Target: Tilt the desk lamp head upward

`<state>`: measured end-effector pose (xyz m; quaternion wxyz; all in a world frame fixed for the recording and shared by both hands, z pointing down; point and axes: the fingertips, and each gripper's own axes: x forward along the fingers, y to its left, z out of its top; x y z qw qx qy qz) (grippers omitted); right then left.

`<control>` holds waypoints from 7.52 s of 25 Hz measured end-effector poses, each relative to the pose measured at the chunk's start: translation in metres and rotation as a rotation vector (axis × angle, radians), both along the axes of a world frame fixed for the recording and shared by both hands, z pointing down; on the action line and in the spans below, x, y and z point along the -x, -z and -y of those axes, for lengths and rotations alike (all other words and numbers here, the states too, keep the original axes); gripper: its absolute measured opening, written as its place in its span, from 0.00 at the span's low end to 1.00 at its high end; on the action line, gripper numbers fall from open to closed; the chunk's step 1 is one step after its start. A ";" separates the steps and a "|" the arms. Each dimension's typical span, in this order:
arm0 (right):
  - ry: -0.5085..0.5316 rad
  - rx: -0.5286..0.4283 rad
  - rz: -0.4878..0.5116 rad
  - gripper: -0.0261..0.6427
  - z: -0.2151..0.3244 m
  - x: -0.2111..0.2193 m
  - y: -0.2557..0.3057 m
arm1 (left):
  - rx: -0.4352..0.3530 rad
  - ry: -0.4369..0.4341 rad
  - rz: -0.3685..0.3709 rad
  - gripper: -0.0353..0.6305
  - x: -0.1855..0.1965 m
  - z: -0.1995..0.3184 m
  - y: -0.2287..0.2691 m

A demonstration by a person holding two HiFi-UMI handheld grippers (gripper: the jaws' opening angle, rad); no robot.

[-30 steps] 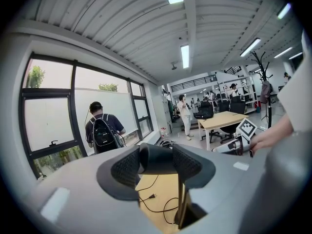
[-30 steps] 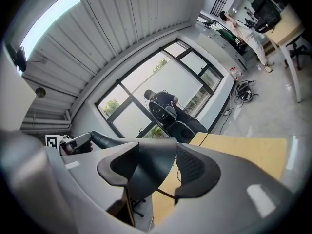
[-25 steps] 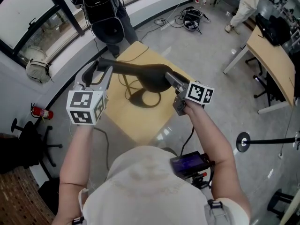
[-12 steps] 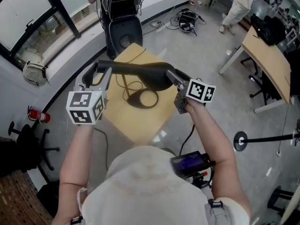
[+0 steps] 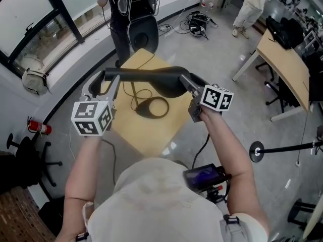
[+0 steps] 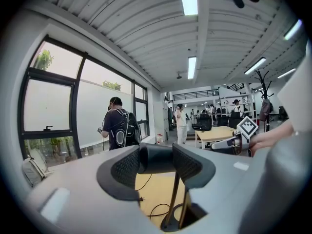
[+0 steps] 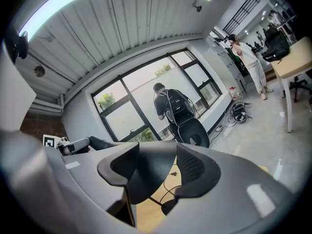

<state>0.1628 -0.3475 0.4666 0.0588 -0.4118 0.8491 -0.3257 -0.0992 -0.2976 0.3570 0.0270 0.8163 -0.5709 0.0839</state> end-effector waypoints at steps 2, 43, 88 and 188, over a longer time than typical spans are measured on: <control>-0.006 -0.015 -0.015 0.41 0.001 -0.001 0.005 | 0.004 -0.001 -0.016 0.36 0.002 0.000 -0.002; -0.108 -0.233 -0.334 0.40 -0.001 -0.004 0.102 | 0.041 -0.098 -0.141 0.36 0.007 -0.004 -0.038; -0.130 -0.426 -0.592 0.39 -0.012 0.030 0.180 | 0.072 -0.137 -0.151 0.36 0.003 -0.005 -0.077; -0.102 -0.746 -0.861 0.44 -0.048 0.120 0.259 | 0.234 -0.332 0.043 0.36 -0.026 0.000 -0.136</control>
